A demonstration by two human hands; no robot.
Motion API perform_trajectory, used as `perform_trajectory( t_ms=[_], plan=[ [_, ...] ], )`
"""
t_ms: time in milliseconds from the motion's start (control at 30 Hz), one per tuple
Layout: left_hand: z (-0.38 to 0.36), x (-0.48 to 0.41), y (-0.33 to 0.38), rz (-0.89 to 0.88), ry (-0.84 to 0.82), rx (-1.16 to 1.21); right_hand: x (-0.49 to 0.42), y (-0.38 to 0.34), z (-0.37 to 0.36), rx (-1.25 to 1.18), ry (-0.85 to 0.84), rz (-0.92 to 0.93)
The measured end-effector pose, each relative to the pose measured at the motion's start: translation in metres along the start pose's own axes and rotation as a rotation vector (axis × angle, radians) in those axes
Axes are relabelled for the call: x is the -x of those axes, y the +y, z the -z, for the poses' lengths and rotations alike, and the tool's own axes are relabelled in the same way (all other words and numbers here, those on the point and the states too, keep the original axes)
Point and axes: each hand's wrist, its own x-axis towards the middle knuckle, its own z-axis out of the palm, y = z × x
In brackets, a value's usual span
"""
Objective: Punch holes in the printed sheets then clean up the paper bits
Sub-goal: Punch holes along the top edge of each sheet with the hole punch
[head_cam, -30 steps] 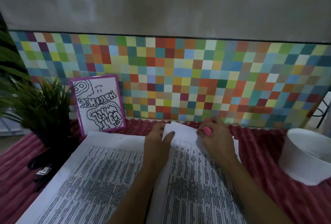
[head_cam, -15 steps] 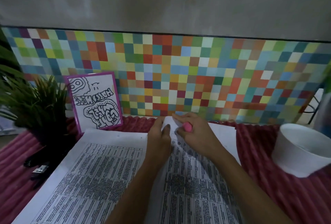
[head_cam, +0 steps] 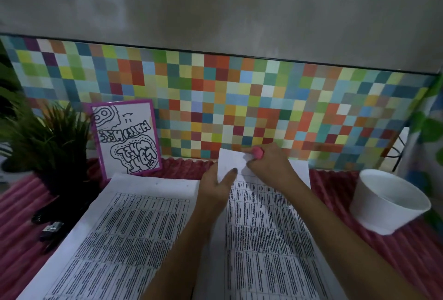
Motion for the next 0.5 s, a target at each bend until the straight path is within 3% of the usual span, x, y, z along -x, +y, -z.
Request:
perform_trajectory(
  t_ms=[133,300,500],
  plan=[
    [-0.002,-0.002,0.002,0.028,0.064,0.043,0.004,-0.009,0.007,-0.006,-0.034,0.039],
    [-0.001,-0.003,0.004,-0.027,0.087,-0.005,0.008,-0.021,0.011,0.154,0.003,0.115],
    [0.004,-0.003,0.002,-0.131,0.067,-0.101,0.005,-0.023,0.014,0.159,-0.018,0.066]
  ],
)
